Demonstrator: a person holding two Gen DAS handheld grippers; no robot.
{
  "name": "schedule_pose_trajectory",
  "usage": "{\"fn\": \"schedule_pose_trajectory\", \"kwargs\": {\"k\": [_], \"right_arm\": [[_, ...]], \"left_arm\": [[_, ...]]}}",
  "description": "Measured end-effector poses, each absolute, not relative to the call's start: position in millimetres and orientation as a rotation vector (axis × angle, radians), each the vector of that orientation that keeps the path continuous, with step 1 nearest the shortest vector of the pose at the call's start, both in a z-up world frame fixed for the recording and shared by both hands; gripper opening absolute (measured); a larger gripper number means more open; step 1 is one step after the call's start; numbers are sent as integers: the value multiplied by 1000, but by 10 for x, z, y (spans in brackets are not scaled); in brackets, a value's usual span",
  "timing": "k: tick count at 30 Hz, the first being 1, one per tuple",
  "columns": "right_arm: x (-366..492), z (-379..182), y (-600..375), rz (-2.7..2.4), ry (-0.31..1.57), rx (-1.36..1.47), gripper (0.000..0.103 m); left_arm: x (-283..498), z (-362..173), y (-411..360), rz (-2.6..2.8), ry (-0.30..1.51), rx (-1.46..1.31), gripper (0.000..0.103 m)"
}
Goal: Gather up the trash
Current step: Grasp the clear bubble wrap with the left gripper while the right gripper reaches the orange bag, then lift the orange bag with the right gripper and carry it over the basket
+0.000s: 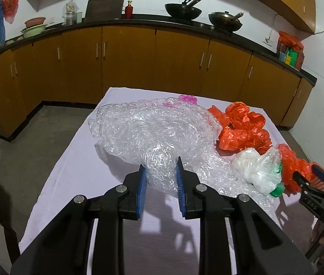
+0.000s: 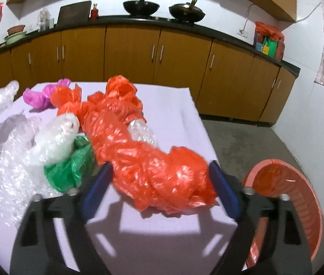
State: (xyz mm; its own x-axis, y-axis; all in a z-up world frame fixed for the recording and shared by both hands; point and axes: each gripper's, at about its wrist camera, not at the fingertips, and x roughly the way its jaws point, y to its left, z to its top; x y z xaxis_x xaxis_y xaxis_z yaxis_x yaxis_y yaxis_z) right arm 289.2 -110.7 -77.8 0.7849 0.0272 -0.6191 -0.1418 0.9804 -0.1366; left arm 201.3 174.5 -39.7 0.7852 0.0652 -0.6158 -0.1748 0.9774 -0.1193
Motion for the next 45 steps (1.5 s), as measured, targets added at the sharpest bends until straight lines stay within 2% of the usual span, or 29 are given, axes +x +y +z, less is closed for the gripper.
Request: {"fn": "schedule_pose_trajectory", "kwargs": {"k": [1,4,8,9,10,16,30,45], "right_arm": [[2889,-800,-1116,94,668,-178,54],[2873,-800,-1161,105,670,-153,39],[2820,-743,-1281,123,669,-91,27],[2805,-723,-1311,128,668,-78,17],[2777,-699,-1344,131,667,-65,13],[2630,-612,-1507,147,660,18,6],[2293,-249,-1917,89,556,82,6],[1863,-191,-2980,-194,508,168,6]], "left_arm": [[2016,-391,1731,128,655,-171,24],[2014,-382,1709,122,652,-166,24],[1999,-355,1655,113,645,-159,24],[1994,-350,1642,110,644,-159,24],[1989,-340,1625,106,642,-158,24],[1974,-288,1488,80,635,-148,24],[1979,-141,1032,-29,611,-93,24],[2018,-65,-71,-291,606,-27,24]]}}
